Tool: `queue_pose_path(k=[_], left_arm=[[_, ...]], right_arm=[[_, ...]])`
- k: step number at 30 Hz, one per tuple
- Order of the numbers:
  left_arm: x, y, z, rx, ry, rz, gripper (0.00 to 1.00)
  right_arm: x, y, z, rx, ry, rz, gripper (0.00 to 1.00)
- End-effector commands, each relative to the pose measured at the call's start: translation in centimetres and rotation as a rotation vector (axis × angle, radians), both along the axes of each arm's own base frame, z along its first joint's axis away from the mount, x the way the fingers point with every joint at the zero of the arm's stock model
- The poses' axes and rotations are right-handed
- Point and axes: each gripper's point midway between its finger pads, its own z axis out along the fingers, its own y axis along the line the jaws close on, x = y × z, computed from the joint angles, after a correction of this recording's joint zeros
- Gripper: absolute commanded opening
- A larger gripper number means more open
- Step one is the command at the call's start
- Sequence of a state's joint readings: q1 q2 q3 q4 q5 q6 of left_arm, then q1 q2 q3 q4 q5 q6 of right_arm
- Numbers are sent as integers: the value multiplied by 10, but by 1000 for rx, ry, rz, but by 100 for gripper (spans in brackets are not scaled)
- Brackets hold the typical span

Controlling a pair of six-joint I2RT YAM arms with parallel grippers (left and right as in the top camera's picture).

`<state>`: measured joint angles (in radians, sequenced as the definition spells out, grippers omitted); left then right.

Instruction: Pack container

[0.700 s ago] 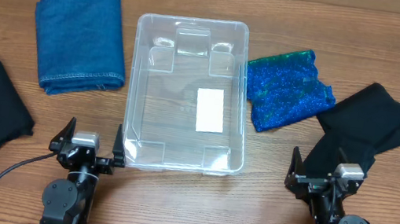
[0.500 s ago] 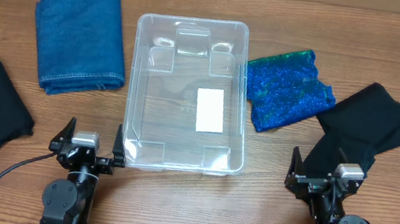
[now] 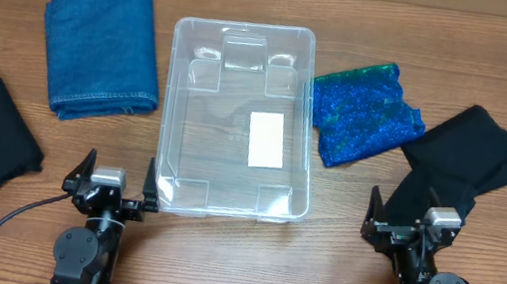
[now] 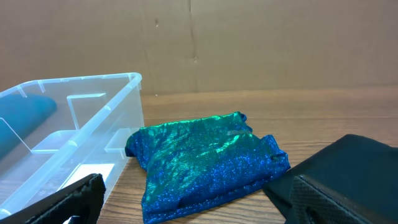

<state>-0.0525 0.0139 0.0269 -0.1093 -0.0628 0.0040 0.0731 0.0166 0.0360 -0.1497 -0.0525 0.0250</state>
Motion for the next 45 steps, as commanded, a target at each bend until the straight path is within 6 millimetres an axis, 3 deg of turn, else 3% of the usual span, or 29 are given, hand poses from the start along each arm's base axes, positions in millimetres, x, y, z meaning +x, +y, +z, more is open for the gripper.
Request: queue_pose_path(k=[1, 7, 9, 12, 14, 17, 19, 23, 26, 28, 30, 32, 35, 38, 41, 45], left_arm=[[0, -2, 1, 17, -9, -10, 100], [0, -2, 7, -14, -24, -11, 100], [-5, -2, 30, -41, -47, -10, 100], [-16, -1, 83, -123, -88, -6, 100], [-15, -1, 117, -123, -49, -3, 100], [-1, -2, 143, -115, 107, 6, 100], [12, -3, 152, -108, 226, 13, 100], [29, -4, 151, -91, 516, 30, 100], [34, -4, 140, -83, 642, 38, 100], [35, -4, 135, -81, 664, 40, 100], [36, -4, 134, -81, 669, 40, 100], [36, -4, 135, -81, 668, 40, 100], [35, -4, 134, -80, 670, 40, 100], [36, -4, 134, -81, 670, 40, 100], [35, -4, 134, -81, 670, 40, 100], [35, -4, 134, -85, 671, 41, 100]], right_arm=[[0, 1, 4, -5, -15, 6, 100], [-1, 1, 5, 126, 2, -2, 100], [-2, 1, 17, 134, -14, -1, 100], [-1, -1, 56, 137, -11, -15, 100], [11, -2, 83, 130, 52, -29, 100], [44, 3, 106, 113, 254, -29, 100], [73, 6, 108, 98, 430, -38, 100], [108, 30, 77, 117, 793, 50, 100], [123, 25, 26, 224, 976, -21, 100], [127, 26, -8, 364, 1082, -27, 100], [129, 40, -37, 468, 1156, 50, 100], [123, 31, -81, 527, 1268, -88, 100], [120, 31, -128, 591, 1326, -152, 100], [125, 28, -150, 602, 1302, -183, 100], [144, 25, -147, 609, 1212, -177, 100], [154, 24, -151, 606, 1179, -174, 100]])
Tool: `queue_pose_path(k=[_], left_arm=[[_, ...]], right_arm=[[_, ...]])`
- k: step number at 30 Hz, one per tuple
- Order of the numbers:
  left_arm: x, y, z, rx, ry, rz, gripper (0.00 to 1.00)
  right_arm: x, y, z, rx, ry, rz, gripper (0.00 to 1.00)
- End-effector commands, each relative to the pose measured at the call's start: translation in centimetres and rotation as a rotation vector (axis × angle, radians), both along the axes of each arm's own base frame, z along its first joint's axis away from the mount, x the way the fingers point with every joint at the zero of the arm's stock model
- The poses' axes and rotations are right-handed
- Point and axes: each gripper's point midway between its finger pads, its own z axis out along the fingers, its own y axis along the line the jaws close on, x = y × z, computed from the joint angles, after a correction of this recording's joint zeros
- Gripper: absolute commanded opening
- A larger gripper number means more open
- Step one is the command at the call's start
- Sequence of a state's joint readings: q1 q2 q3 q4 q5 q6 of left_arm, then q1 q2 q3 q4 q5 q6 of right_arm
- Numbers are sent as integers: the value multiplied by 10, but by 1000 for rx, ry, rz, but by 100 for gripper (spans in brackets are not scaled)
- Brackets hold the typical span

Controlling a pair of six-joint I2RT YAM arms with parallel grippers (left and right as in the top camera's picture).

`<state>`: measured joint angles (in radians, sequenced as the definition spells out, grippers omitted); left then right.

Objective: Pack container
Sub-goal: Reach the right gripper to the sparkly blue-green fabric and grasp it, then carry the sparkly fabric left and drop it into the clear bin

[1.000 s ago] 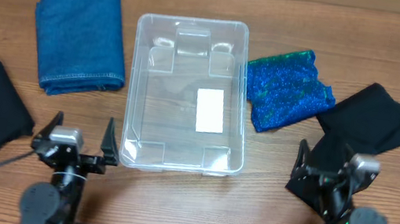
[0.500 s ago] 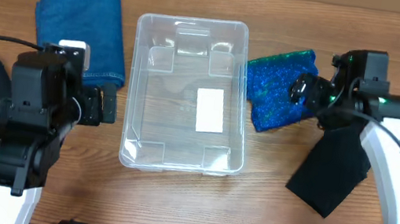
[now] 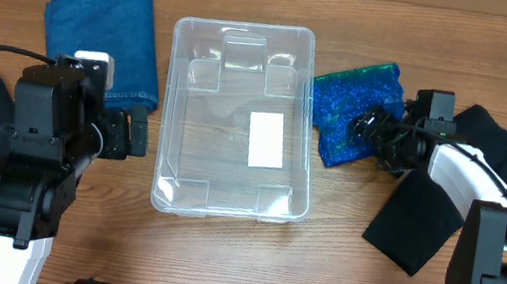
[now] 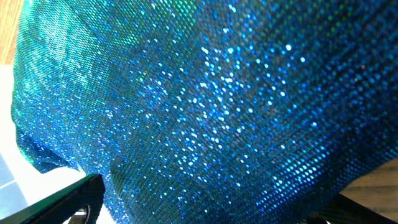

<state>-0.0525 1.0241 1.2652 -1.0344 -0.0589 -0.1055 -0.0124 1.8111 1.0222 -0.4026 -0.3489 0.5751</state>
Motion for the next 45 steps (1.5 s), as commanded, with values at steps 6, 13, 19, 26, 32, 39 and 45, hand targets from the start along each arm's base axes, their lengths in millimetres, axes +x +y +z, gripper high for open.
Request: queue_pose_path(k=[6, 13, 19, 26, 32, 39, 45], left_arm=[[1, -2, 9, -17, -19, 4, 100], [1, -1, 9, -17, -19, 4, 100], [0, -1, 9, -17, -17, 4, 100], [0, -1, 9, -17, -16, 4, 100], [0, -1, 9, -17, -16, 4, 100], [0, -2, 8, -17, -15, 4, 100], [0, -1, 8, -16, -15, 4, 100]], right_arm=[[17, 6, 0, 30, -56, 23, 4], [58, 18, 211, -162, -479, 293, 4], [10, 110, 301, -354, -723, 732, 4], [-40, 234, 239, -363, -745, 1243, 4], [-27, 270, 179, -347, -683, 1323, 4], [50, 171, 151, -717, -428, 791, 100], [31, 156, 270, -697, -644, 607, 100]])
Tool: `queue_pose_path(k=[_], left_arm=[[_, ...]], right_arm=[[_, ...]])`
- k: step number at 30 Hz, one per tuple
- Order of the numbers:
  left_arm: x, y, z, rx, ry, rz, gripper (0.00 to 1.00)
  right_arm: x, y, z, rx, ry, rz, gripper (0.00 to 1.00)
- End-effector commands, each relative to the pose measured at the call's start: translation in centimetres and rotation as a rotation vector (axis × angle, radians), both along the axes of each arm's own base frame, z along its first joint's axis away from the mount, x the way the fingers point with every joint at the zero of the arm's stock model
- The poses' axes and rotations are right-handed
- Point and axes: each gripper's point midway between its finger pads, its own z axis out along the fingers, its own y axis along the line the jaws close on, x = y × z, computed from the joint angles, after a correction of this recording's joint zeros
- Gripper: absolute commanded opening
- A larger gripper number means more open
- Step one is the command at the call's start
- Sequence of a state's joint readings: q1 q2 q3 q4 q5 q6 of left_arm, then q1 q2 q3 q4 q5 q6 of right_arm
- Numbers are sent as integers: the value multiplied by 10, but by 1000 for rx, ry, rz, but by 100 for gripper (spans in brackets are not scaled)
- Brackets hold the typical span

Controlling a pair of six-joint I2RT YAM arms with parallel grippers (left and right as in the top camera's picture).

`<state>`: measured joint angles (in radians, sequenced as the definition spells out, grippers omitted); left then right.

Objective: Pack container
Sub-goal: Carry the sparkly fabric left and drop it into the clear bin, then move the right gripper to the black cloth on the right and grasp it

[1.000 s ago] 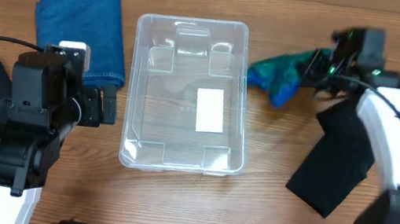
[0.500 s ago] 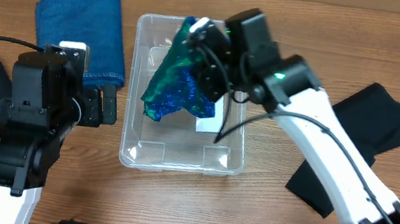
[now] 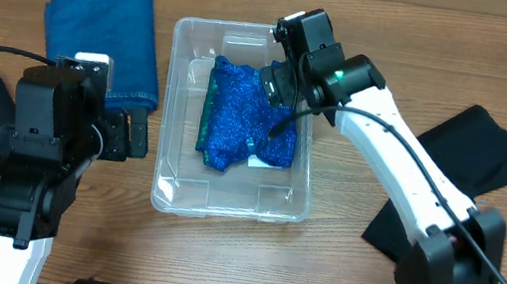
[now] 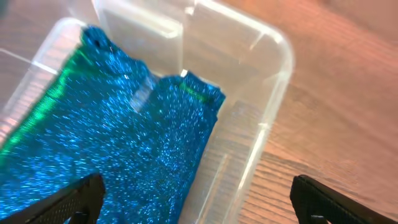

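Note:
The clear plastic container (image 3: 168, 149) stands mid-table. A sparkly blue-green cloth (image 3: 237, 114) lies crumpled inside it, filling its middle and back. The right wrist view shows the same cloth (image 4: 118, 143) against the container wall (image 4: 258, 134). My right gripper (image 3: 282, 84) hovers over the container's back right part, open, with nothing between its fingers (image 4: 78, 199). My left gripper (image 3: 124, 133) hangs left of the container, near the denim towel, and looks open and empty.
A folded blue denim towel (image 3: 103, 39) lies at the back left. One black cloth sits at the far left, partly under my left arm. Another black cloth (image 3: 470, 144) lies at the right, running down toward the front (image 3: 412, 226).
The sparkly cloth was on the table right of the container with my right gripper down on it. It is now inside the container, and the right gripper is open above it. The left arm has not moved.
Both arms first sat at the near edge, the container was empty and the sparkly cloth lay to its right. Then the left arm stood beside the denim towel and the right gripper was pressed onto the sparkly cloth. The cloth now lies in the container, let go.

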<state>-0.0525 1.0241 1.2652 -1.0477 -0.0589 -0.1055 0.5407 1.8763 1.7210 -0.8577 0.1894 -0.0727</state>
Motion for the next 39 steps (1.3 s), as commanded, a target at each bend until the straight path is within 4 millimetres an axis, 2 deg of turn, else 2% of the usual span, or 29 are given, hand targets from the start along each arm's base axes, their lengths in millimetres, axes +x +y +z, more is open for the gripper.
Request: queue_pose_path(k=[1, 3, 4, 6, 8, 9, 10, 12, 13, 16, 19, 24, 26, 28, 29, 30, 31, 33, 35, 36, 37, 39], left_arm=[[2, -2, 11, -17, -28, 4, 100], [2, -2, 11, -17, -28, 4, 100], [2, -2, 11, -18, -28, 4, 100], [2, -2, 11, -17, -29, 4, 100], [2, -2, 11, -17, -29, 4, 100], [2, -2, 11, -17, -28, 4, 100], [2, -2, 11, -17, -28, 4, 100], [2, -2, 11, -18, -28, 4, 100], [2, -2, 11, -18, -28, 4, 100], [3, -2, 11, -18, -32, 4, 100], [3, -2, 12, -18, -34, 4, 100], [3, -2, 12, -18, -33, 4, 100], [3, -2, 12, -18, -33, 4, 100], [3, -2, 12, -18, -33, 4, 100], [3, -2, 12, -18, -33, 4, 100], [3, -2, 11, -18, -33, 4, 100], [3, -2, 12, -18, -33, 4, 100], [3, -2, 12, -18, -33, 4, 100], [3, -2, 12, -18, -33, 4, 100], [3, -2, 12, -18, -33, 4, 100], [3, -2, 12, -18, -33, 4, 100], [3, -2, 12, -18, -33, 5, 100]], right_arm=[[-13, -56, 143, 205, -295, -324, 100], [-28, -127, 159, 309, -284, -609, 100], [-37, -169, 155, 348, -245, -764, 100], [-52, -231, 136, 401, -131, -962, 100], [-71, -273, 109, 451, 9, -1075, 100], [-97, -304, 80, 468, 138, -1195, 100], [-113, -320, 63, 464, 200, -1262, 100], [-138, -340, 32, 463, 297, -1324, 100], [-150, -344, 14, 470, 349, -1347, 100], [-187, -337, -57, 465, 528, -1376, 100], [-202, -329, -102, 453, 583, -1377, 100], [-218, -316, -158, 465, 602, -1353, 100], [-216, -315, -175, 481, 576, -1340, 100], [-208, -303, -188, 547, 565, -1253, 100], [-205, -298, -190, 583, 567, -1233, 96], [-202, -292, -189, 615, 570, -1191, 85], [-197, -286, -186, 650, 567, -1141, 54], [-191, -275, -180, 722, 575, -1095, 4], [-180, -258, -165, 812, 570, -959, 4], [-172, -250, -149, 848, 552, -876, 4], [-164, -246, -131, 864, 527, -822, 4], [-144, -237, -79, 835, 417, -686, 4]])
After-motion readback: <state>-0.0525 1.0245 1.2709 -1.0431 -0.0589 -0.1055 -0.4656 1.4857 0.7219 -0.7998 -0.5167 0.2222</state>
